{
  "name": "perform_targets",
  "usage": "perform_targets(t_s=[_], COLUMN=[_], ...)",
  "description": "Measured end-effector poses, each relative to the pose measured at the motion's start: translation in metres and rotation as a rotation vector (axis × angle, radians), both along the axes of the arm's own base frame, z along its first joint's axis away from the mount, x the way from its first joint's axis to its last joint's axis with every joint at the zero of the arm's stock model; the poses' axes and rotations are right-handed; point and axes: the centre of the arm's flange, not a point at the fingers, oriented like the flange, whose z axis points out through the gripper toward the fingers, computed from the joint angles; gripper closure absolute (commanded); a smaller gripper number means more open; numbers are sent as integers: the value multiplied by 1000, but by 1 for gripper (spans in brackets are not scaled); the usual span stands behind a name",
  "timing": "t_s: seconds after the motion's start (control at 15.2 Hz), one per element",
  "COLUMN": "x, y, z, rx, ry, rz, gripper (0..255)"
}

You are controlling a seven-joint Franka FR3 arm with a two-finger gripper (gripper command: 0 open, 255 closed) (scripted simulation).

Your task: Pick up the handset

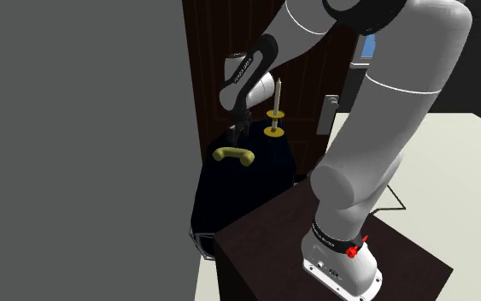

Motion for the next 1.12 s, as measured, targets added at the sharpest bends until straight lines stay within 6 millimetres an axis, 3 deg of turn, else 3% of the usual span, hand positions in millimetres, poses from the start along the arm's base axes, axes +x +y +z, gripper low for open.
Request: perform_targets(t_s=[0.2,0.73,0.79,1.12], x=[19,22,23,23], y=[3,4,4,3], z=[-31,-73,-75,-77], rx=[3,3,3,4], ry=[-12,-16,-16,-17], rz=[35,45,45,46], gripper=[0,0,255,255])
